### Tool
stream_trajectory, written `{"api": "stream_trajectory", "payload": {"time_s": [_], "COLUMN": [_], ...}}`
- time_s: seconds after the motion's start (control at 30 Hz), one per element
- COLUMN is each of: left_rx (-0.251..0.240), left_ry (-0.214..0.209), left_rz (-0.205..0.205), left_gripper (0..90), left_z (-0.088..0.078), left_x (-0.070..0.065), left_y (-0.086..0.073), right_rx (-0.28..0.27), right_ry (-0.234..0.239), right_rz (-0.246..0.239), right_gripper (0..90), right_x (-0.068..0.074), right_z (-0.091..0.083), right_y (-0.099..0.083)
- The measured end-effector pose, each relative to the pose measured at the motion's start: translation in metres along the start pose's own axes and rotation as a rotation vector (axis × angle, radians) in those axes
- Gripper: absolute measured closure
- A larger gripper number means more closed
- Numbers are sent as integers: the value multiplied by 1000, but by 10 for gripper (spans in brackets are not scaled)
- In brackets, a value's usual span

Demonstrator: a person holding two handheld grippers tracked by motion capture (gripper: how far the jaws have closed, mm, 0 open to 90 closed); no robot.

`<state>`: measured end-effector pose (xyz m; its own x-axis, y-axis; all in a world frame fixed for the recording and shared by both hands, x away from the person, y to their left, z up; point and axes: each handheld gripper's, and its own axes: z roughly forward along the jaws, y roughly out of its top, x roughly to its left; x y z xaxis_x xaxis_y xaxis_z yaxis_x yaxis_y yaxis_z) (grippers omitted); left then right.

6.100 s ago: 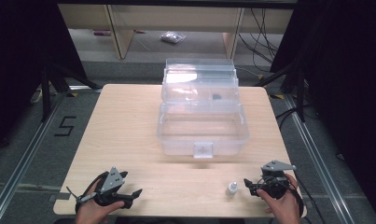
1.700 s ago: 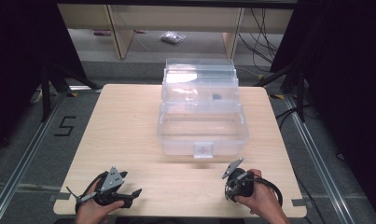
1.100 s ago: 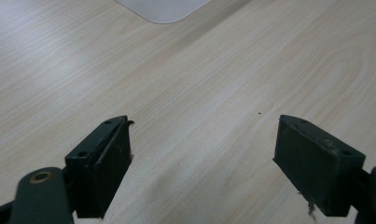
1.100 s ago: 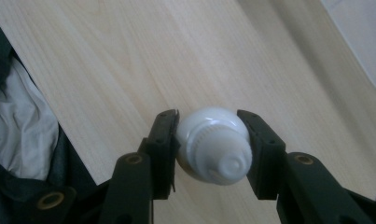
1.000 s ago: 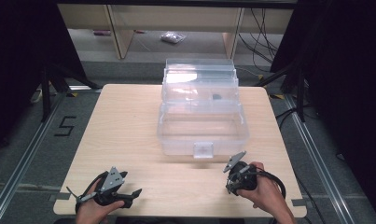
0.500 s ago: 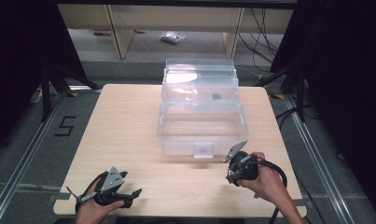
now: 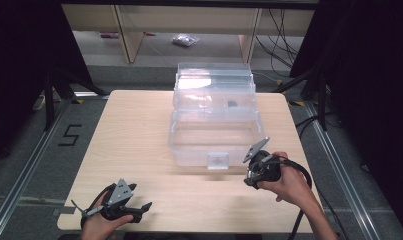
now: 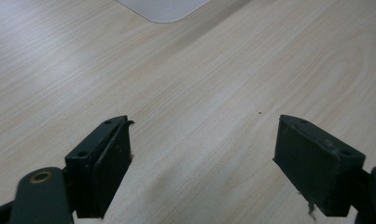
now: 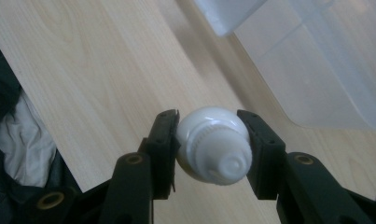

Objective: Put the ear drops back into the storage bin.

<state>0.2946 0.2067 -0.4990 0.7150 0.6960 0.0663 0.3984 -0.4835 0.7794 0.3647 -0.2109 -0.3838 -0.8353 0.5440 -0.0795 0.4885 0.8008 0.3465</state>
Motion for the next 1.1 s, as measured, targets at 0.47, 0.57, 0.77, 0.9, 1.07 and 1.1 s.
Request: {"api": "stream_trajectory", "payload": {"time_s": [0.47, 0.57, 0.77, 0.9, 1.07, 1.1], "left_rx": [3, 3, 1, 3, 2, 1], "left_ry": [1, 0, 0, 1, 1, 1], "left_rz": [0, 1, 1, 0, 1, 0], "left_gripper": [180, 180, 180, 180, 180, 180], "left_z": [0, 0, 0, 0, 0, 0], "left_x": [0, 0, 0, 0, 0, 0], "left_y": [0, 0, 0, 0, 0, 0], "right_rx": [3, 4, 10, 16, 22, 23], "right_ry": [-1, -7, -18, -22, -32, -34], "right_rz": [-10, -19, -3, 4, 21, 28], "right_gripper": [602, 602, 602, 602, 602, 602], "right_x": [-16, -20, -29, -35, -47, -48], "right_z": [-16, -19, -25, -27, -28, -28], "right_y": [19, 24, 33, 39, 46, 47]}}
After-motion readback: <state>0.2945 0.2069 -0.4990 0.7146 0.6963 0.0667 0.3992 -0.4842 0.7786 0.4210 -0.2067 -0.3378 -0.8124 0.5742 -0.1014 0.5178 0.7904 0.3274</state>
